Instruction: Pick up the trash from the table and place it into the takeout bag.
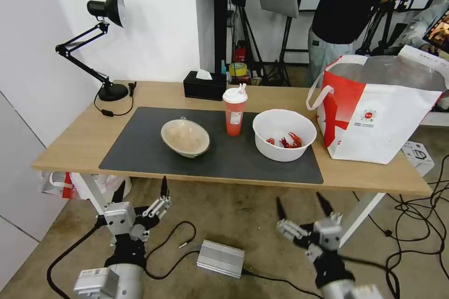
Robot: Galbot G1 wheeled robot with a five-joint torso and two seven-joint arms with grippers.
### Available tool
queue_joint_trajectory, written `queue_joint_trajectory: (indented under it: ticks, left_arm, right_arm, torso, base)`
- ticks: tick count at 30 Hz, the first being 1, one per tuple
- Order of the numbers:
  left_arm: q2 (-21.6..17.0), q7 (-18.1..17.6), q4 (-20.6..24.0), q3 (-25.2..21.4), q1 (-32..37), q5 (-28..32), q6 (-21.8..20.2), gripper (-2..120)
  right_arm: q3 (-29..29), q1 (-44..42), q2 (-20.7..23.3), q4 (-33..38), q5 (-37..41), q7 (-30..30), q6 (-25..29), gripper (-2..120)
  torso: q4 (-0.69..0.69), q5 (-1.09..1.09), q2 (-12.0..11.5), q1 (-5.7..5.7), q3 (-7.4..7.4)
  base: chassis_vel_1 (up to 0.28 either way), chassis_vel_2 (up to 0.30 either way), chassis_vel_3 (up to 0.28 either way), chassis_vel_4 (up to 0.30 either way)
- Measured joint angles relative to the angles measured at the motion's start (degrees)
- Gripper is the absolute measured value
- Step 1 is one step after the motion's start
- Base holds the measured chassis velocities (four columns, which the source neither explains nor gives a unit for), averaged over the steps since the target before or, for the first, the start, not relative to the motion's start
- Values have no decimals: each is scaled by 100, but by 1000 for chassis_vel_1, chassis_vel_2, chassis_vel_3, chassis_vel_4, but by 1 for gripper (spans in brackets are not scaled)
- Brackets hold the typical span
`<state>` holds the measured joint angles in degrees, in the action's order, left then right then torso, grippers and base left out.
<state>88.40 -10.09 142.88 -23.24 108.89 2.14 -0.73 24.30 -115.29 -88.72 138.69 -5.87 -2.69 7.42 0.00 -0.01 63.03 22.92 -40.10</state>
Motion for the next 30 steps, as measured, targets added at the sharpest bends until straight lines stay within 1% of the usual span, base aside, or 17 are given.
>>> queue_joint_trajectory:
  ticks: [30]
  left_arm:
    - [-25,82,-32,-36,-14,-17,42,100]
  right_arm:
    - [13,50,-27,-33,1,-77,121,100]
  torso:
    - [0,0,0,0,-1]
  base:
    - [0,0,0,0]
